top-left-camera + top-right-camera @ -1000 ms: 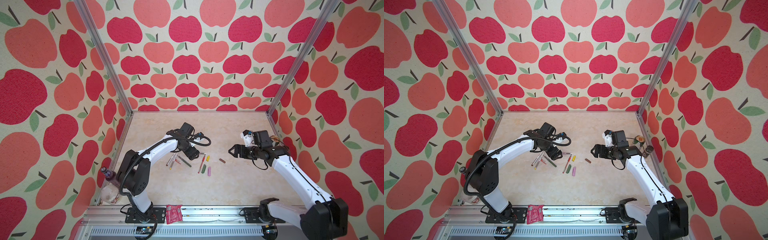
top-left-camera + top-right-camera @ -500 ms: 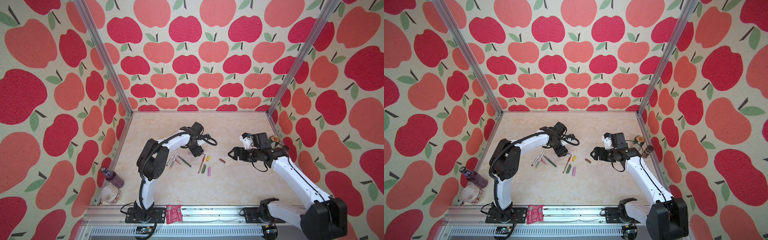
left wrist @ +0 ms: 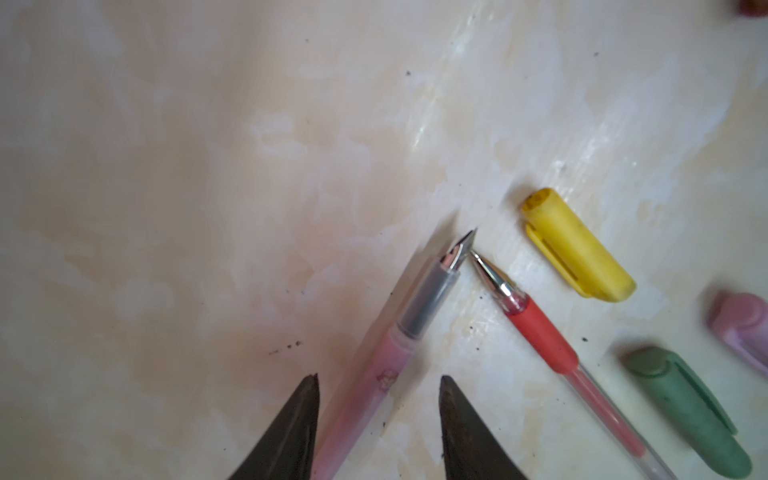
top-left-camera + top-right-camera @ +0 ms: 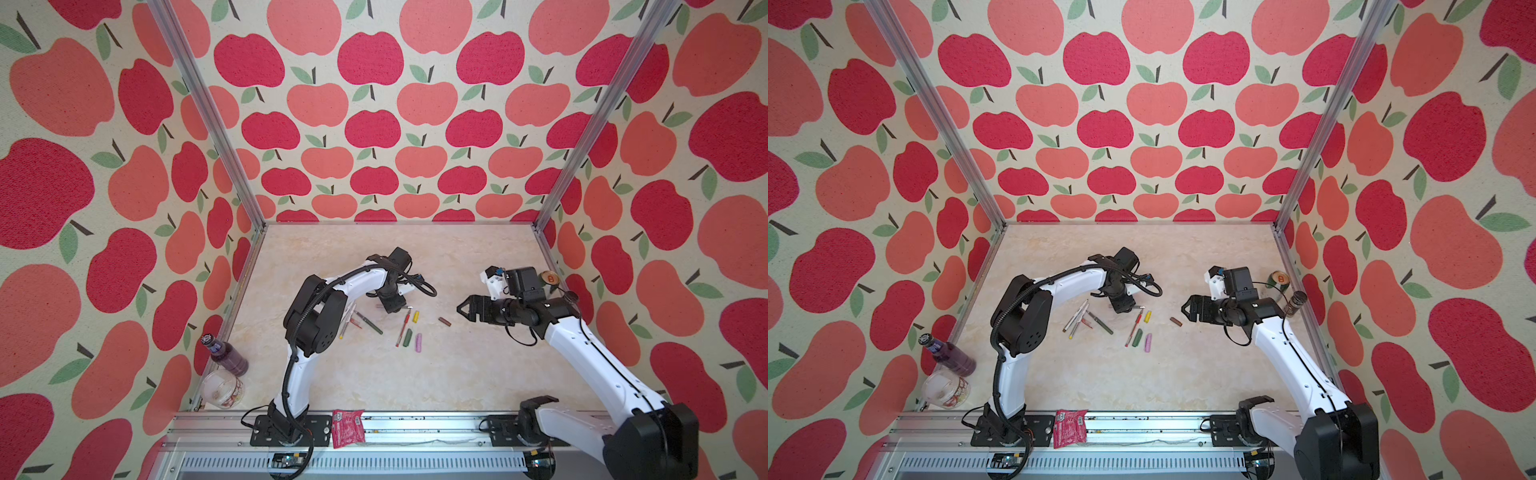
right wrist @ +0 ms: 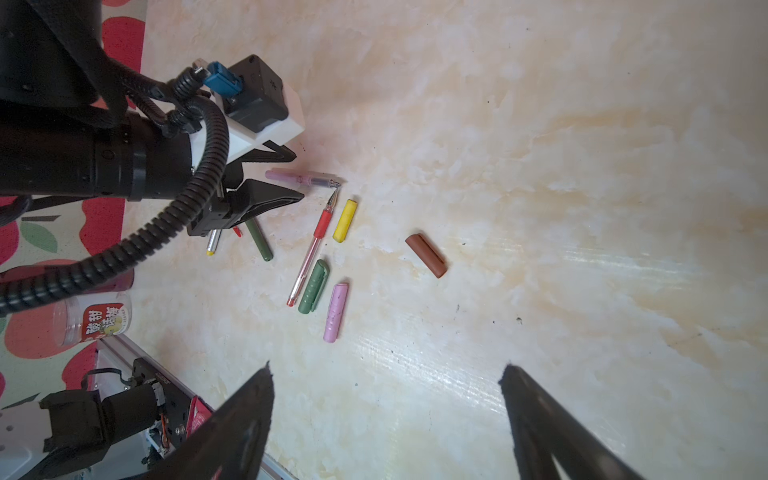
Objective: Insert the pens into the pen caps
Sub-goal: 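Close the left gripper on the pink fountain pen and lift it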
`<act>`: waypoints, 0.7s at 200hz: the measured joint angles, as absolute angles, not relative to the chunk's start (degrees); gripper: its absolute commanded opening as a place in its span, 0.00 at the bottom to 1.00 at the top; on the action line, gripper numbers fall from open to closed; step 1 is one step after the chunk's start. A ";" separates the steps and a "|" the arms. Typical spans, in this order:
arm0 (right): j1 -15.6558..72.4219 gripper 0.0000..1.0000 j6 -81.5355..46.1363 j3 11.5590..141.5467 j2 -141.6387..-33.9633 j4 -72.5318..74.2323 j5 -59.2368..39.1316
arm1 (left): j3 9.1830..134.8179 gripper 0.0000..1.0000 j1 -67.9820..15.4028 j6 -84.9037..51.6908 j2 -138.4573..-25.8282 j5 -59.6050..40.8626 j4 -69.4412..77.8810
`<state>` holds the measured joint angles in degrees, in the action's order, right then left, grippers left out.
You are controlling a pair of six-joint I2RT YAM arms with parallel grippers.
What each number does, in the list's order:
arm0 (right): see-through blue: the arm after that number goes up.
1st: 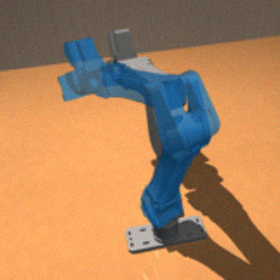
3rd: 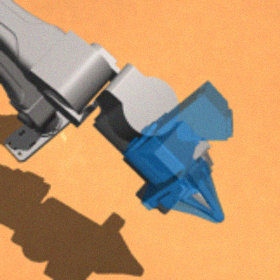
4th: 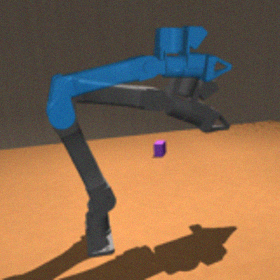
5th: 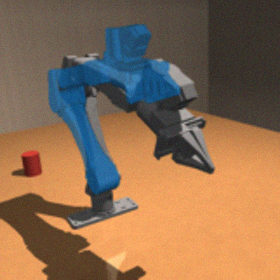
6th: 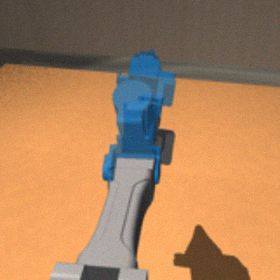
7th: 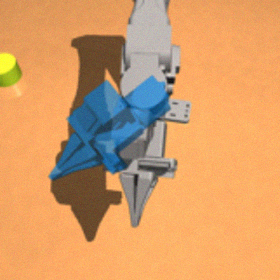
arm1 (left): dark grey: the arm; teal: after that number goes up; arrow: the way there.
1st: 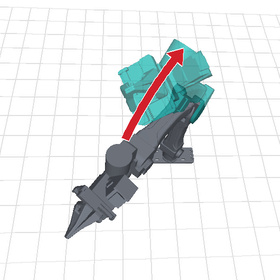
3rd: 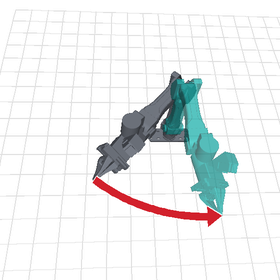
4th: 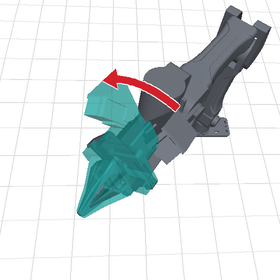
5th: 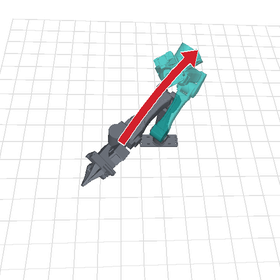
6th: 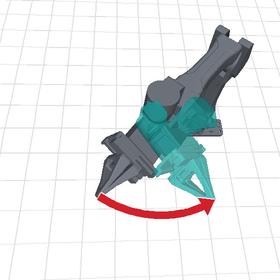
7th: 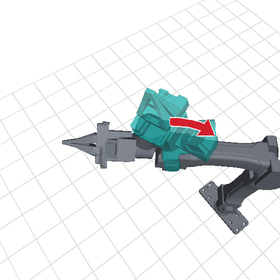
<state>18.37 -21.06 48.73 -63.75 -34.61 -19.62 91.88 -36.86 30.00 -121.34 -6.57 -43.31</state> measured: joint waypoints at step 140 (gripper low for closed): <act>18.37 0.88 -21.08 48.42 -62.87 -34.57 -18.98 | 91.88 0.04 -35.57 30.85 -122.54 -7.60 -44.34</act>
<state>18.37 -21.08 48.42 -62.87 -34.57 -18.98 91.88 -35.57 30.85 -122.54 -7.60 -44.34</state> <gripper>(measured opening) 0.883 0.126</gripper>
